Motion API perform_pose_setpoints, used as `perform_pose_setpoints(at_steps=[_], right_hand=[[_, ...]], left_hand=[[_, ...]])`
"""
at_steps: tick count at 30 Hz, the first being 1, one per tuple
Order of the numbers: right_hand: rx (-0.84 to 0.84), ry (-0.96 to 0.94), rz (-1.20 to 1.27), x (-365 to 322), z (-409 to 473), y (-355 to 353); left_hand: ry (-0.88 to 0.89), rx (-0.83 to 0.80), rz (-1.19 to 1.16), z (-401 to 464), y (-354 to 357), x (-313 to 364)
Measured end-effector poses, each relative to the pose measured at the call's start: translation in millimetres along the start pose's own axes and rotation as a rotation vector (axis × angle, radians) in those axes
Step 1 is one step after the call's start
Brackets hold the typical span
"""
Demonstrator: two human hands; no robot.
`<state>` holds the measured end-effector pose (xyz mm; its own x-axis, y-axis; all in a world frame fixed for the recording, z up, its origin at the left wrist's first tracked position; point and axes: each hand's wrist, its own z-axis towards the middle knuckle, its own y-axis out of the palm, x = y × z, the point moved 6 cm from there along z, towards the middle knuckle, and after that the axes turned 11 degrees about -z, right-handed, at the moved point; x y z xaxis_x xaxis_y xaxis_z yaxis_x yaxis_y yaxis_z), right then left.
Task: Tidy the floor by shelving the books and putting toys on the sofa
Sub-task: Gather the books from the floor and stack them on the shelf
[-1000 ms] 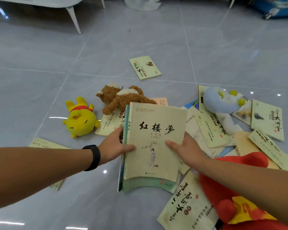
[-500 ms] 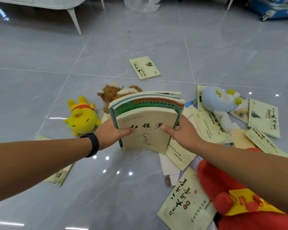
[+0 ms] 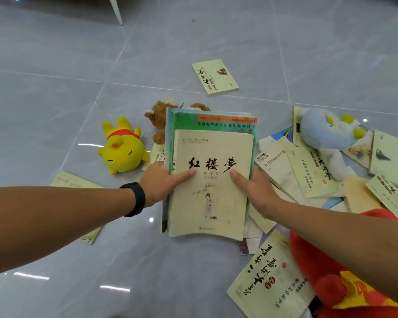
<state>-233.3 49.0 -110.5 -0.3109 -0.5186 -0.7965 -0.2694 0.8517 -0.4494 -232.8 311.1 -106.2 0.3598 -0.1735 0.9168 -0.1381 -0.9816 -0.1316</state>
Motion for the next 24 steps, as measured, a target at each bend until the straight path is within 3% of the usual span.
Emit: perform_pose_setpoints(at_steps=[6, 11, 19, 24], right_hand=[[-0.173, 0.293, 0.037, 69, -34, 67], [-0.176, 0.419, -0.065, 90, -54, 83], [-0.143, 0.545, -0.167, 27, -138, 23], [-0.194, 0.556, -0.176, -75, -234, -13]], left_hand=[[-0.496, -0.130, -0.009, -36, 14, -84], [-0.673, -0.093, -0.123, -87, 28, -138], [-0.758, 0.052, -0.436, -168, 61, -50], [-0.818, 0.169, -0.542, -287, 39, 53]])
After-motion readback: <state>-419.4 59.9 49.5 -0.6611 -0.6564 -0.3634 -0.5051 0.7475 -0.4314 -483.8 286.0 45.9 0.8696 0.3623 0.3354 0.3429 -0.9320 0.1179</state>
